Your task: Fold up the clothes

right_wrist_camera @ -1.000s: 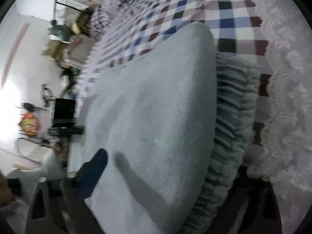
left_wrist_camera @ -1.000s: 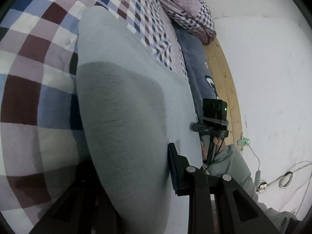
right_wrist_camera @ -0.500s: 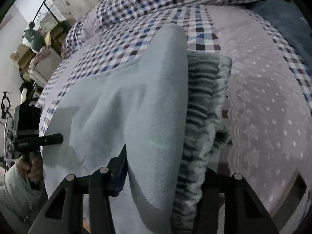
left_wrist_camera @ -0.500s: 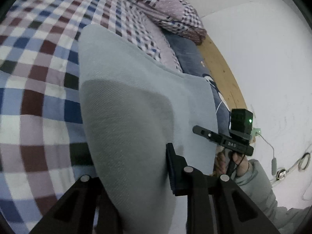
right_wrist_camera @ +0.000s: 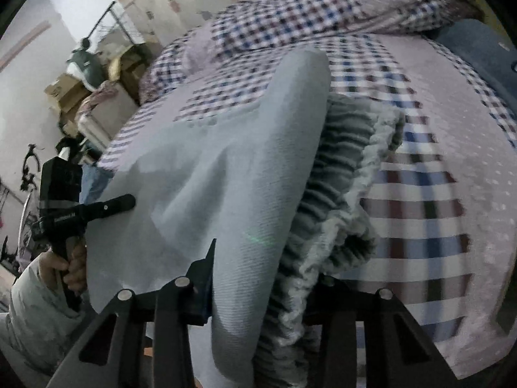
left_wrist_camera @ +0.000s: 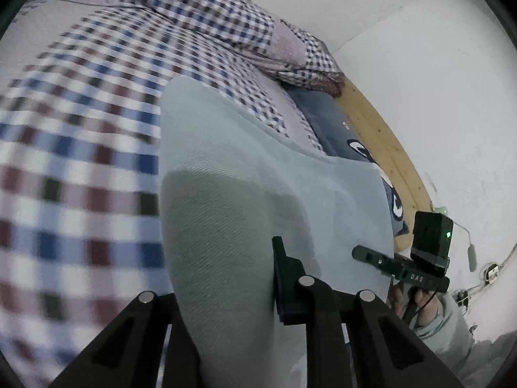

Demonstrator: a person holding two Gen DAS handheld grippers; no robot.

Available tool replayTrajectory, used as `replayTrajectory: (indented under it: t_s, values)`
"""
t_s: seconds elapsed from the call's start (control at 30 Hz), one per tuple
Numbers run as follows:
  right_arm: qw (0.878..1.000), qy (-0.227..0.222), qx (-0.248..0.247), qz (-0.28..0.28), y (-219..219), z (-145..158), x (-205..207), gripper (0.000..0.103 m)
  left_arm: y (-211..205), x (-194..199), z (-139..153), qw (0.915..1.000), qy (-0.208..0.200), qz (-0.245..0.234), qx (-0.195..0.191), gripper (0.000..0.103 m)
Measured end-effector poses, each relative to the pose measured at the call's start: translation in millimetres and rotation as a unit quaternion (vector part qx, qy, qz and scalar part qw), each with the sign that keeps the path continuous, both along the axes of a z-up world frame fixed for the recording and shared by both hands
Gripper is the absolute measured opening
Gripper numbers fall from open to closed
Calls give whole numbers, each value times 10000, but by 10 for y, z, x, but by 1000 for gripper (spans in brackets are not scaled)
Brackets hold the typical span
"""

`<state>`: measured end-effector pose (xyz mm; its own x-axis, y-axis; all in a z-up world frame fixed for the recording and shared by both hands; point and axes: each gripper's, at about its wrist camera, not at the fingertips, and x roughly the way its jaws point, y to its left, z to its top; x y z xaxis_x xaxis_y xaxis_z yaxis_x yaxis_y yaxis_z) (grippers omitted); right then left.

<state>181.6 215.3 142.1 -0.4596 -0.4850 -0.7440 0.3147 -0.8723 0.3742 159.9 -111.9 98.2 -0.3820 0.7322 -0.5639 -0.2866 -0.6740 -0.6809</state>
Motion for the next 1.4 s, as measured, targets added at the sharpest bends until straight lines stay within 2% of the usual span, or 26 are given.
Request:
replayTrajectory:
  t_s: [0.2,0.37,0.5,0.7,0.83,0.93,1.07,1.2,1.27,1.3,1.33,1.4]
  values:
    - [9971,123,-230,710,-1106,214,-67,41,-1027,255,316,9973,74,593,-420,16]
    - [9895,303,-619,1273,-2225,447,-197,40,-2087,373,664,9869,197,1247,-1003,16]
    - [9809,490,-921,1644,-3241,641,-288,40,-2961,361,945,9702,130,1794,-1625,16]
    - [9727,355,-1413,1808,-4630,716,-367,40,-4110,236,1222,9409,2,2356,-2432,16]
    - [9703,252,-1514,1868,-5334,644,-304,40,-4744,110,1274,9226,-94,2575,-2870,16]
    - [9720,115,-1549,1762,-5723,509,-294,40,-5072,-26,1165,9145,-237,2674,-3028,16]
    - [9772,-158,-1438,1556,-6087,222,-377,40,-5447,-186,813,9092,-566,2809,-3021,17]
    - [9858,-390,-1032,1267,-6283,-57,-458,41,-5696,-246,502,9135,-827,2915,-2716,22]
    - [9887,-382,-849,1174,-6297,-106,-477,45,-5808,-273,357,9157,-941,2960,-2550,39]
    - [9902,-355,-719,1145,-6287,-105,-482,46,-5863,-270,319,9162,-963,3010,-2464,42]
    - [9906,-400,-667,1122,-6260,-104,-505,48,-5943,-234,327,9157,-950,3137,-2323,53]
    - [9916,-464,-583,1053,-6190,-93,-537,53,-6118,-98,351,9136,-974,3446,-1925,65]
